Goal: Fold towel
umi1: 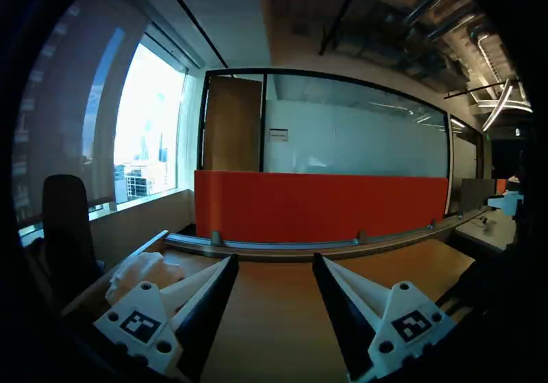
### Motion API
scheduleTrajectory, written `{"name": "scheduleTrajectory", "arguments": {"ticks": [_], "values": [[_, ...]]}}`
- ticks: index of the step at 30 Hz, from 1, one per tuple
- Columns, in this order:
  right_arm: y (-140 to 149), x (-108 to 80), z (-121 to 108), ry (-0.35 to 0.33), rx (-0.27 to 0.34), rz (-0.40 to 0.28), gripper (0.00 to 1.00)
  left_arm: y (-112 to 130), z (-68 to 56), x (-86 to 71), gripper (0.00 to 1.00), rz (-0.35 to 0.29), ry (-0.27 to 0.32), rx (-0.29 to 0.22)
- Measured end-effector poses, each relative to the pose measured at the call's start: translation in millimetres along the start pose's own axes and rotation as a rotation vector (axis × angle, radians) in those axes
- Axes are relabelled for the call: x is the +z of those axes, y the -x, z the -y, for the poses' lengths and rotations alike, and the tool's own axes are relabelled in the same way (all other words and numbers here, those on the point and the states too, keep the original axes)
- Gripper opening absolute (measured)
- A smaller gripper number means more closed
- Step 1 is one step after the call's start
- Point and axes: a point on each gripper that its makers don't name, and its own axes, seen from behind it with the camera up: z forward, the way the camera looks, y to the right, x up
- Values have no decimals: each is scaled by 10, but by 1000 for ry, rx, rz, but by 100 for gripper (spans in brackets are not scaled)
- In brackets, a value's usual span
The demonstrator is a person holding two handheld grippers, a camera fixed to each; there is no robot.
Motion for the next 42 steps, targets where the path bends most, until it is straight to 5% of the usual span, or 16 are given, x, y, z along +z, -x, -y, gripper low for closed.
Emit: {"name": "scheduleTrajectory", "arguments": {"ticks": [8,20,42], "values": [[-48,1,110,-13,13,-10,94,153,15,-1,79,-20,0,21],[189,60,204,-15,-2,0,94,685,49,-43,79,-40,-16,72],[808,202,306,-11,-42,5,94,1659,221,-29,79,-62,-54,13]]}}
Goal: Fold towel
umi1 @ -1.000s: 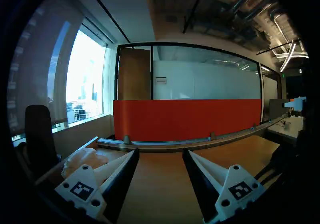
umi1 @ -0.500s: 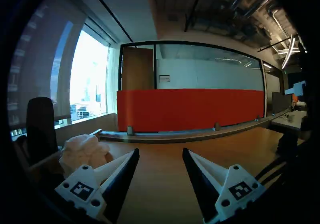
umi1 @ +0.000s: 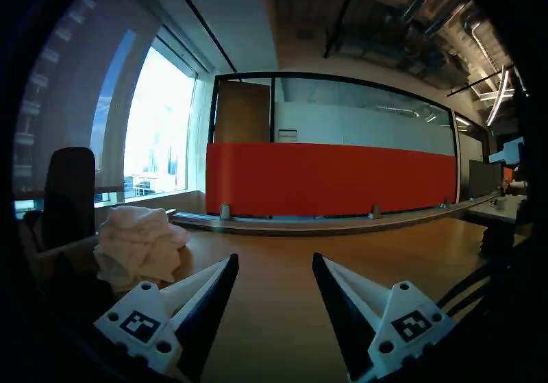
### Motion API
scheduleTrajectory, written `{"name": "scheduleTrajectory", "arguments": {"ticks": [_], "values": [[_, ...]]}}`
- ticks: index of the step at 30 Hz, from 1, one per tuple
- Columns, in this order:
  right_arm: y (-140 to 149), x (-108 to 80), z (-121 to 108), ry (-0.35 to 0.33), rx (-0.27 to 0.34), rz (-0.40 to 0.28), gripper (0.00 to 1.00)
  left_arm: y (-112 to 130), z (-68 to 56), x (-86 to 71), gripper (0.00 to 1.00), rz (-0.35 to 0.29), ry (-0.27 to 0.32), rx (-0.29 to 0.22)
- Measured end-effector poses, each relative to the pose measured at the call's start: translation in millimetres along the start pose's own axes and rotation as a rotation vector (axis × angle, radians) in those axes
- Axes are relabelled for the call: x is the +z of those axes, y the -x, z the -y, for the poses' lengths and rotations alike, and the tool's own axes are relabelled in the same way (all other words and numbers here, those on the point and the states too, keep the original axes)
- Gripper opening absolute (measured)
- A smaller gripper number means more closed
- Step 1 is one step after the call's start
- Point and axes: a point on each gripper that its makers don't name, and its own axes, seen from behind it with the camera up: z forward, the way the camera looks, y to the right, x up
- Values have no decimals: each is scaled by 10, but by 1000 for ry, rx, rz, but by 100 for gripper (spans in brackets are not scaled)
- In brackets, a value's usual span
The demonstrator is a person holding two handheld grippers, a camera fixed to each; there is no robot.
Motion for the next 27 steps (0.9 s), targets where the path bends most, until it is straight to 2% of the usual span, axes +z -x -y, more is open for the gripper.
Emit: {"name": "scheduleTrajectory", "arguments": {"ticks": [8,17,27], "values": [[114,27,-1,1,-16,4,94,155,17,24,79,-5,-4,-12],[109,69,-32,12,-17,1,94,281,19,17,79,0,-4,-20],[96,71,-30,10,-21,-4,94,356,-19,11,79,11,-5,20]]}}
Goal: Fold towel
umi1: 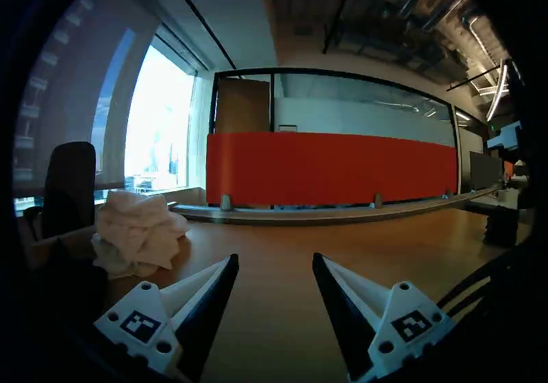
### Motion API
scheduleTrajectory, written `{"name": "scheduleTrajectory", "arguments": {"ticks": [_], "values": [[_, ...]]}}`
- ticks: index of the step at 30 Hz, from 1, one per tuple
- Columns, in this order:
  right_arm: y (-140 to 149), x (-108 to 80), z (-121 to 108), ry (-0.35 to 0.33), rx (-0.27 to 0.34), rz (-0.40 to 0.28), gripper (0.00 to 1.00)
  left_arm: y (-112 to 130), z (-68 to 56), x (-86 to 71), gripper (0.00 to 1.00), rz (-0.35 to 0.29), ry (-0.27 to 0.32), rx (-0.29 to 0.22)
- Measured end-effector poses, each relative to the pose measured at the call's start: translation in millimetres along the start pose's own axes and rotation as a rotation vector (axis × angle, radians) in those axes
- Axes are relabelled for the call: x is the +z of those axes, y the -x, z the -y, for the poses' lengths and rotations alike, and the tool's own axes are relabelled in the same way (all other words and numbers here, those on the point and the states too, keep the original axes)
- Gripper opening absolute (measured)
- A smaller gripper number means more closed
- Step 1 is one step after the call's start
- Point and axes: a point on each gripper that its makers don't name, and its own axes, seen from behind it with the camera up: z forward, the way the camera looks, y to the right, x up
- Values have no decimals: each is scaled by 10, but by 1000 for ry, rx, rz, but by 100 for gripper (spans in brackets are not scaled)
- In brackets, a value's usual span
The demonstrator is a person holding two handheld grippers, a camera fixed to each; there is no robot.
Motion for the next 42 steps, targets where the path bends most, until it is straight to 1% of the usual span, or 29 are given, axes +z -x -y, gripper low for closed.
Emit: {"name": "scheduleTrajectory", "arguments": {"ticks": [8,14,26,28,29,35,42], "values": [[17,-10,-9,1,-1,2,95,-2,10,-4,79,2,-11,9],[-29,-18,14,-7,3,-10,94,0,2,-11,79,3,-12,13],[-283,-67,-7,-19,31,-55,94,1,0,-21,81,4,-12,12],[-310,-77,-52,-7,38,-64,94,1,0,-21,98,4,-12,12],[-323,-81,-78,0,42,-69,94,2,-1,-22,99,3,-12,11],[-309,-126,-329,54,74,-98,94,7,3,-21,100,3,-12,11],[-133,-185,-535,79,82,-101,94,10,-1,-15,100,3,-12,11]]}}
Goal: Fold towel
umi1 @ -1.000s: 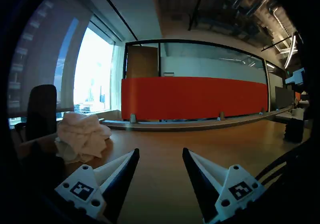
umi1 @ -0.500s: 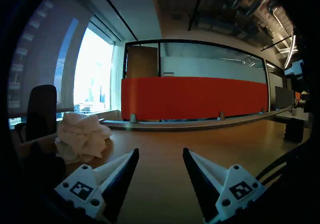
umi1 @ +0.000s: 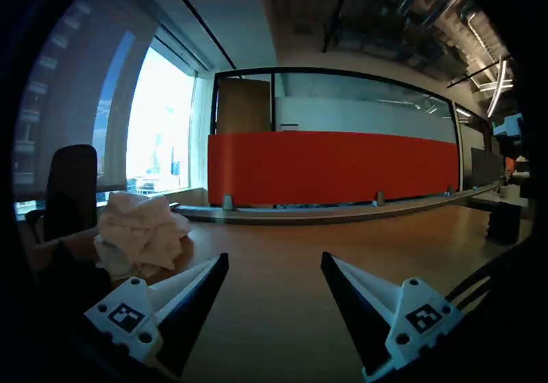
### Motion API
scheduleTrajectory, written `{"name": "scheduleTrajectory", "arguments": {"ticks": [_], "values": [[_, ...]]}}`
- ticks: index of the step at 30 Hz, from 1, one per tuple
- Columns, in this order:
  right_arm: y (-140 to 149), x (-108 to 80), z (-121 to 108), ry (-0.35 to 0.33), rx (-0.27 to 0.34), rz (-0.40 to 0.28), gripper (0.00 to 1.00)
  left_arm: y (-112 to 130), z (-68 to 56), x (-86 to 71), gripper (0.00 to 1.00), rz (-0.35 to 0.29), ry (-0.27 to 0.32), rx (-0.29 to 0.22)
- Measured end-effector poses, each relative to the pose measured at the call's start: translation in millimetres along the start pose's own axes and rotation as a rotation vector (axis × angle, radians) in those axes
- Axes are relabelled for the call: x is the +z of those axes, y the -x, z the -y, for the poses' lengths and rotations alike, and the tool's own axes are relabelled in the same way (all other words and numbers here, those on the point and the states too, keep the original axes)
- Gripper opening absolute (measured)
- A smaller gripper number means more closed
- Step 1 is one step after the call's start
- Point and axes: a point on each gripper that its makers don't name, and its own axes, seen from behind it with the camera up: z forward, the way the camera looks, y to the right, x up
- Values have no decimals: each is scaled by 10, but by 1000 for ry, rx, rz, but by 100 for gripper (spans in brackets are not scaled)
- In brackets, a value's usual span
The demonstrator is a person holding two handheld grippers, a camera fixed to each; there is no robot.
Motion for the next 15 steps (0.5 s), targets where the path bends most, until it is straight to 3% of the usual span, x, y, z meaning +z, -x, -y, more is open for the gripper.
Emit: {"name": "scheduleTrajectory", "arguments": {"ticks": [15], "values": [[462,-39,-75,11,8,-26,94,9,-4,6,100,0,0,0]]}}
